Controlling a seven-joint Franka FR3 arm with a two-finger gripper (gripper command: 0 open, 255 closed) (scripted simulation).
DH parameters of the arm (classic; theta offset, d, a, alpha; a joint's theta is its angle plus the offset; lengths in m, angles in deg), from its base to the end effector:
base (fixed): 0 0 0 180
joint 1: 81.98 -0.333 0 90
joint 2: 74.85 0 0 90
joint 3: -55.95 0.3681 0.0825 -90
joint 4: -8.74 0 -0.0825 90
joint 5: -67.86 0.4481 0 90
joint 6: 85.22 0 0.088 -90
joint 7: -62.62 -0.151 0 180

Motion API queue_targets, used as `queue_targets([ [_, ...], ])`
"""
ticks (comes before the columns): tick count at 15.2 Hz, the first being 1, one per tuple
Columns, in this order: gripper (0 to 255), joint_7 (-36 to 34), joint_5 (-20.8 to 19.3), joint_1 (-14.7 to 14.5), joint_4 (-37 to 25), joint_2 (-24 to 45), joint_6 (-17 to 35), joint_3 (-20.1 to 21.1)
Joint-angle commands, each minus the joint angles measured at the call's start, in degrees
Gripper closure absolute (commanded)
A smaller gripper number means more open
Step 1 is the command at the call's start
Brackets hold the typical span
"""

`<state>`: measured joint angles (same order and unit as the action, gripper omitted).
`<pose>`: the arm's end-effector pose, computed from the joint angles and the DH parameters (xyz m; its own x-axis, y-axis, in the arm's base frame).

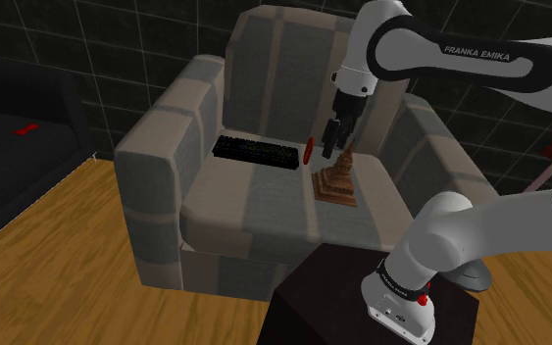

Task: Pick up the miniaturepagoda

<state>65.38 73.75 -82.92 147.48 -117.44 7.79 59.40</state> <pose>0.3438 0.0443 0.5379 0.9935 0.1009 -0.0527 0.0975 -0.9932 -0.0640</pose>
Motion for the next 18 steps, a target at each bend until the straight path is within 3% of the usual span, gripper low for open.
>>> queue_targets([
  [1,0,0.0,0.0,0.0,0.0,0.0,0.0,0.0],
  [18,0,-6.9,2.2,13.93,-16.0,28.15,3.52,-15.5],
])
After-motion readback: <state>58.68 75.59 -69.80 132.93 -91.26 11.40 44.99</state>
